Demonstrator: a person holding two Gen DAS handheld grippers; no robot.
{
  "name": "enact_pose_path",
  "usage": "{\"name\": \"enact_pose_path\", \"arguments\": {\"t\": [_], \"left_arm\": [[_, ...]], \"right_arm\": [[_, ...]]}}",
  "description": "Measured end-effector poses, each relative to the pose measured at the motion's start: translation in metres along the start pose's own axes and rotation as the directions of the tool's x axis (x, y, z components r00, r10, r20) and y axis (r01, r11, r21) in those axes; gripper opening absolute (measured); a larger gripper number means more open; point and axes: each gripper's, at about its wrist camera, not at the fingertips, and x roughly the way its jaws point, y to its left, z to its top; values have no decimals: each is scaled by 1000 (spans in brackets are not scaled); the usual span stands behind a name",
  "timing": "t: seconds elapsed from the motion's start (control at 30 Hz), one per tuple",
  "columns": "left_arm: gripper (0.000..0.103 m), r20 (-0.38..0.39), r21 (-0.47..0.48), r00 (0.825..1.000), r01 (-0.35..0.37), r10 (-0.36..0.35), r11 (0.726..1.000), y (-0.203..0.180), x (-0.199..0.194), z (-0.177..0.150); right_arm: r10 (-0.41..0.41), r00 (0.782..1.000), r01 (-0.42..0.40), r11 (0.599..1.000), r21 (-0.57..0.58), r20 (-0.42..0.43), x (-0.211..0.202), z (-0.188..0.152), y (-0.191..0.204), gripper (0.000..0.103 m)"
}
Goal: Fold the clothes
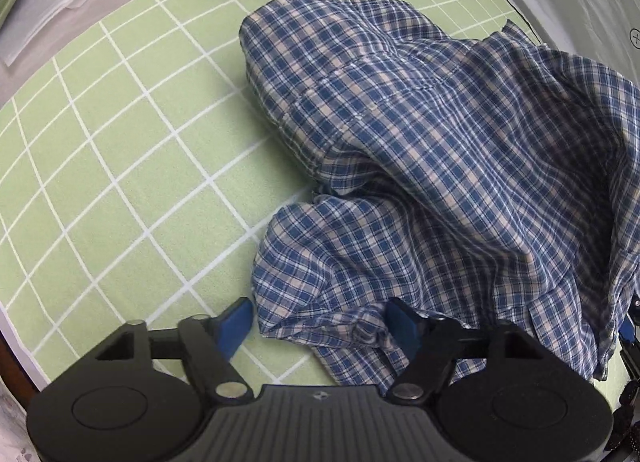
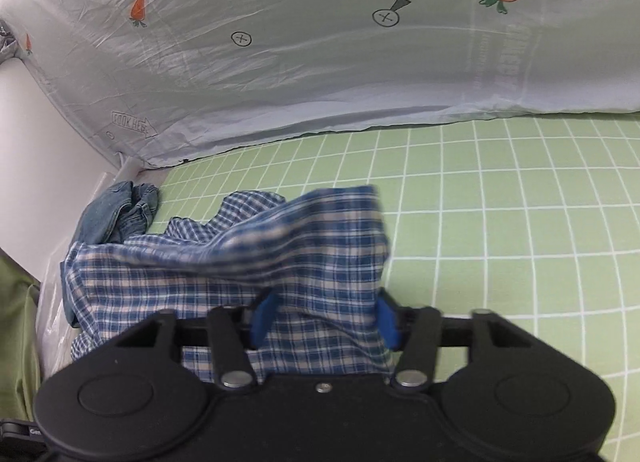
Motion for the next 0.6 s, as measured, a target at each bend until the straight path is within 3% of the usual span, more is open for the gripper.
{"name": "enact_pose_path", "arguments": {"t": [0.03, 0.07, 0.1, 0.23, 0.33, 0.4, 0.5, 0.6], "left_arm": [[53, 6, 2, 1000, -2, 2, 1000, -1, 0, 0], [45, 11, 5, 1000, -1, 1, 1000, -1, 0, 1], [29, 12, 8, 1000, 6, -6, 1000, -1, 0, 1], [12, 40, 20, 998, 42, -43, 999, 0, -2, 0], [9, 84, 45, 994, 67, -70, 997, 0, -9, -2], [8, 123, 68, 988, 85, -92, 994, -2, -16, -3], [6, 181, 122, 975, 106, -127, 987, -14, -29, 1], [5, 228, 187, 959, 124, -166, 975, -34, -43, 9]], "right_arm": [[12, 1000, -12, 1000, 6, -6, 1, 0, -3, 15], [12, 1000, -12, 1000, 14, 6, -2, -2, -7, 9], [1, 1000, -2, 1000, 23, 23, -8, -4, -12, 2], [-140, 985, 135, 989, 53, 103, -46, -16, -35, 1], [-286, 945, 269, 956, 119, 159, -88, -31, -63, 1], [-386, 902, 358, 919, 162, 195, -120, -41, -80, 1], [-539, 803, 507, 842, 182, 255, -169, -56, -96, 1], [-623, 720, 574, 782, 243, 305, -215, -65, -109, 1]]}}
